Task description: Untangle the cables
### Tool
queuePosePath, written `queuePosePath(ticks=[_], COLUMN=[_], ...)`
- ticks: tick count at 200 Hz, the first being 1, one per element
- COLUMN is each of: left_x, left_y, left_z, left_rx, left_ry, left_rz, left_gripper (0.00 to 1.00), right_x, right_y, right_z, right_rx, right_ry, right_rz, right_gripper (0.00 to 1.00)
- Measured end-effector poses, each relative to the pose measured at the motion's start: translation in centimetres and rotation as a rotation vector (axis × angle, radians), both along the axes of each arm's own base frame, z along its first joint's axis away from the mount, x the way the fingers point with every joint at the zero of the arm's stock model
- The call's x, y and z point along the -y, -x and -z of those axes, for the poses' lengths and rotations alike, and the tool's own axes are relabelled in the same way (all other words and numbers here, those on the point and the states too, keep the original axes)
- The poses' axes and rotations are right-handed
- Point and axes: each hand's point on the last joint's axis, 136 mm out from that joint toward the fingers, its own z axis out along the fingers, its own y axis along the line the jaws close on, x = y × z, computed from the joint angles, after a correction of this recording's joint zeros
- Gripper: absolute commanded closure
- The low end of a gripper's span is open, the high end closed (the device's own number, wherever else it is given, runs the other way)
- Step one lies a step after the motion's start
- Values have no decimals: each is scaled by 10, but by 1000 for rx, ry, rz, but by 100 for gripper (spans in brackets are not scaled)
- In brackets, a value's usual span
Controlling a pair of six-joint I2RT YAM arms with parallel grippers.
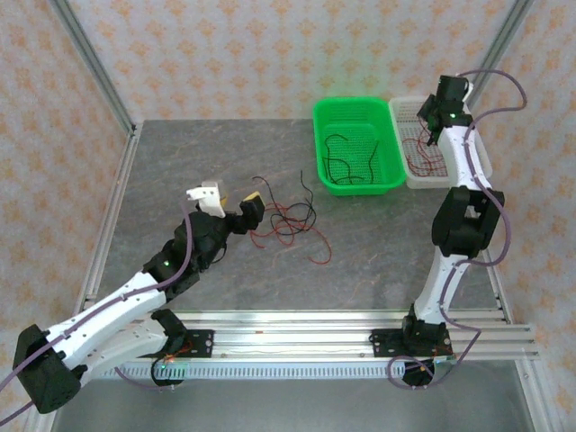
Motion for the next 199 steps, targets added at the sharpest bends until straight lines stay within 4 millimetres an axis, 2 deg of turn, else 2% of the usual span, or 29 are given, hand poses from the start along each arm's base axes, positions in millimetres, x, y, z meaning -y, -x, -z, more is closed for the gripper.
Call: queuePosePath(ticks=[25,62,88,95,121,152,172,199], left_x=[-2,-6,-9,-10,-14,-18,-17,-16], left_y=[0,-1,-3,-3,-3,-2,-4,-5], left_z=[10,6,4,3,8,16,24,41], left_rx=[-60,-99,-129,-138,-181,-245,-292,-359], left_ry=[-17,0,4,4,6,-2,-16,-43], left_rz=[-17,-51,-80,-88,-121,-155,-171,-189], left_gripper=[5,5,6,6,5,6,6,7], right_x=[13,16,13,11,8,6,5,2], right_y=[-5,-2,7,9,13,12,11,17], right_z=[45,117,152,158,168,159,152,136], right_rx=[-124,-325,-435,-457,-498,-498,-486,-479], right_ry=[25,13,-9,-16,-39,-50,-54,-64], right_rz=[59,70,55,50,38,17,13,6], right_gripper=[100,100,100,96,71,42,32,25])
